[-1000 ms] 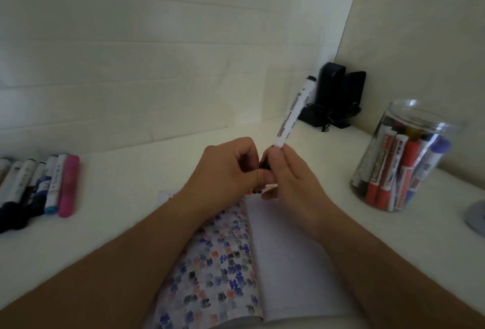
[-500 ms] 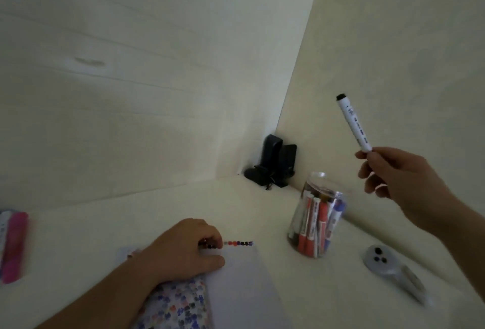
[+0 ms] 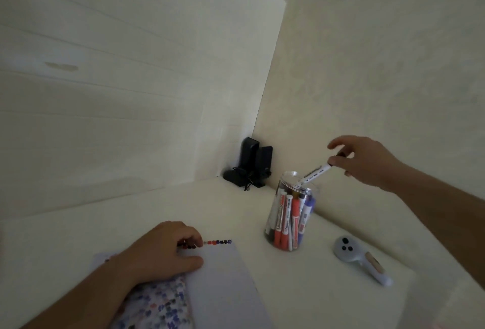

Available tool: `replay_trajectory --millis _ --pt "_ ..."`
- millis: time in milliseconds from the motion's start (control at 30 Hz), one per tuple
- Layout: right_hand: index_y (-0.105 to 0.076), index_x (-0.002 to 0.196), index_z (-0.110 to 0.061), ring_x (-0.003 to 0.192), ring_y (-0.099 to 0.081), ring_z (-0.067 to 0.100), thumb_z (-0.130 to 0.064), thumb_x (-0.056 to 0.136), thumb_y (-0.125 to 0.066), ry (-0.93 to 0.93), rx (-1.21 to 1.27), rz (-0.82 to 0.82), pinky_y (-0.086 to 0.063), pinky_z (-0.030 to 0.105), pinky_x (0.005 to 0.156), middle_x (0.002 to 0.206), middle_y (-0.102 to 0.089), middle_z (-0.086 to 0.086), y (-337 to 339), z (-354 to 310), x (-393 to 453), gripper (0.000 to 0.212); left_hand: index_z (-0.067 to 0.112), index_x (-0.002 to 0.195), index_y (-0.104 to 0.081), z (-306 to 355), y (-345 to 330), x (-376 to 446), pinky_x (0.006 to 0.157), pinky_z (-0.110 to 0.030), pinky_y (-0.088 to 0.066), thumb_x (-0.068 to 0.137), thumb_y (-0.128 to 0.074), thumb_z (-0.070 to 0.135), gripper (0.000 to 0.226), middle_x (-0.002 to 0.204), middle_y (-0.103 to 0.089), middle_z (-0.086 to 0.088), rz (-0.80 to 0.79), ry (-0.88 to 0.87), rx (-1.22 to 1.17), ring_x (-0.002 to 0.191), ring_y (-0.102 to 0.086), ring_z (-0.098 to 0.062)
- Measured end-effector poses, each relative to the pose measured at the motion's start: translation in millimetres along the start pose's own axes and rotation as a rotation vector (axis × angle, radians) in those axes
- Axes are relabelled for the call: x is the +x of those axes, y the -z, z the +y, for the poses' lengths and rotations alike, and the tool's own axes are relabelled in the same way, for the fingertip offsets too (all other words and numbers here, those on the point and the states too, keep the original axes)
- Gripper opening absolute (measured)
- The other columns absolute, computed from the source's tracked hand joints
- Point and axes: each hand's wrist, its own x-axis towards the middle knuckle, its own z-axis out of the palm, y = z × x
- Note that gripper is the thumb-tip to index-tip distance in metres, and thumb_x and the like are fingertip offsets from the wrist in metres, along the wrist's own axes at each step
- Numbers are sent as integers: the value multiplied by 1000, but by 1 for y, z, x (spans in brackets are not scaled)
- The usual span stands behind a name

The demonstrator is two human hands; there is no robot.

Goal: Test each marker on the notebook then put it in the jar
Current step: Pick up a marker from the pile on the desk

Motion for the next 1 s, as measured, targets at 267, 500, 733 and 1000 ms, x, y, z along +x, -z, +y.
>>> replay_trajectory --millis 267,500,733,1000 --pt "-66 104 -30 73 -72 28 -33 94 -74 23 157 183 -58 35 63 99 -72 -5 -54 -30 25 13 48 108 -65 0 0 0 89 -15 -47 75 -68 67 38 107 -62 24 -14 0 14 102 -54 10" --pt "-78 103 -27 89 -73 23 -11 98 -61 5 142 190 -57 30 75 98 -76 -3 -55 -22 37 24 49 107 -65 1 0 1 87 -15 -48 72 -68 69 40 107 -63 24 -17 9 -5 102 -54 11" --pt "-76 97 -33 79 -69 19 -8 100 -59 56 -35 33 -45 22 60 97 -75 -2 -30 -13 29 30 50 109 -63 2 1 2 88 -17 -49 77 -71 63 35 107 -63 24 -22 18 9 102 -54 11" --pt "-56 99 -31 84 -67 18 -29 94 -67 25 -130 -127 -54 30 65 104 -73 0 -102 -26 25 12 50 107 -65 3 0 2 89 -22 -51 67 -62 74 47 105 -64 24 -23 22 12 101 -57 7"
